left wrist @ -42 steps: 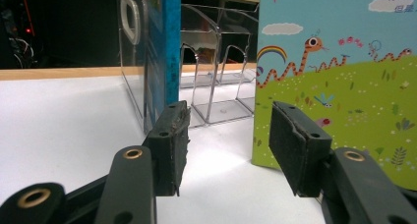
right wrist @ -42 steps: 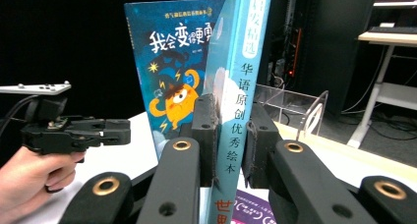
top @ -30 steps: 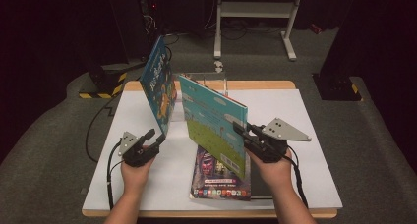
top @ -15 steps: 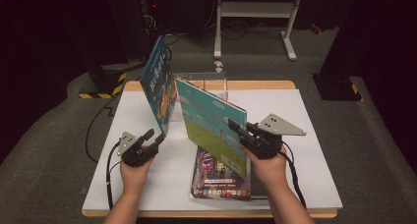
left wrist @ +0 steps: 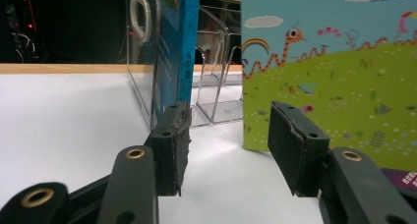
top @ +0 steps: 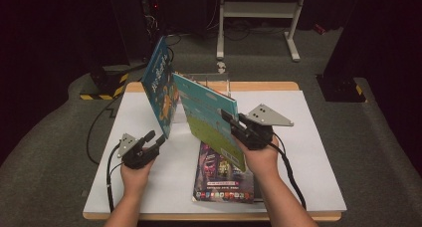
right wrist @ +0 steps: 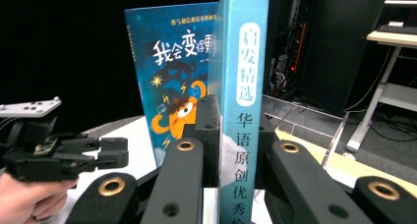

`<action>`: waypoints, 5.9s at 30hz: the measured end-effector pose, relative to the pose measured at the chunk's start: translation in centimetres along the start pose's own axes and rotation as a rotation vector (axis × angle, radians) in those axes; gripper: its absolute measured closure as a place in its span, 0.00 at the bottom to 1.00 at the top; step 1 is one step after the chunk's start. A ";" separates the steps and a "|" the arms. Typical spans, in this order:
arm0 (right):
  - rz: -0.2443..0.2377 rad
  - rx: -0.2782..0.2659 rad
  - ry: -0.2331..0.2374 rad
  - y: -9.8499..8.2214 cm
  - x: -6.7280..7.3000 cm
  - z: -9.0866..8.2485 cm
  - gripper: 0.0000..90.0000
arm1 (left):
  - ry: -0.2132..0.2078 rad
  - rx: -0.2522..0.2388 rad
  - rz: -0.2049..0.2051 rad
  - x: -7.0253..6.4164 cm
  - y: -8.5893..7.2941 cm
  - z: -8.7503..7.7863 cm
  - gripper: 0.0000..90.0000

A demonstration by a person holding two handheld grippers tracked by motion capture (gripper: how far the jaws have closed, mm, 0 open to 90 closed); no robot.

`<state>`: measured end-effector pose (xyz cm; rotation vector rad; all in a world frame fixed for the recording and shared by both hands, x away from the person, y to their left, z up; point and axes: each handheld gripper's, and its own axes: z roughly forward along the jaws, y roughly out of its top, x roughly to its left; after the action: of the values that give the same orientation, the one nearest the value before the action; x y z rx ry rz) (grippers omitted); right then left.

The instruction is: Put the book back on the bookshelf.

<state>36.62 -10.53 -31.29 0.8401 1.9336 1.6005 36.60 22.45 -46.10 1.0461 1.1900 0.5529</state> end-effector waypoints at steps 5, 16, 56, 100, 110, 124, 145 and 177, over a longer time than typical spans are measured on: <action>0.029 -0.019 -0.011 0.1 -0.3 0.9 0.90 | -0.003 -0.001 0.002 0.0 0.1 -0.1 0.57; 0.033 -0.019 -0.013 -1.1 -0.5 0.7 0.89 | -0.007 0.005 0.009 -0.2 0.0 -0.1 0.57; 0.017 0.005 -0.005 -3.5 0.6 -1.4 0.86 | -0.131 0.041 0.022 -4.4 -0.7 -0.4 0.57; 0.074 0.087 0.135 -9.3 2.7 -2.8 0.70 | -0.327 -0.030 0.062 -14.3 3.9 0.7 0.47; -0.010 0.111 0.088 -10.2 3.5 -3.3 0.82 | -0.298 -0.008 0.052 -13.4 3.3 1.0 0.47; -0.028 0.119 0.180 -11.0 5.4 -2.8 0.78 | -0.329 0.039 0.048 -12.9 2.6 -0.3 0.47; -0.001 0.122 0.219 -11.7 7.7 -1.9 0.74 | -0.460 0.093 0.044 -13.8 0.9 -5.6 0.27; 0.067 0.140 0.320 -12.5 7.3 -3.9 0.57 | -0.316 0.060 0.115 -14.6 0.7 -6.0 0.28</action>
<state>26.98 -9.40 -42.66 0.7458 2.2832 1.7416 26.42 13.00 -38.61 1.2092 0.8766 0.4236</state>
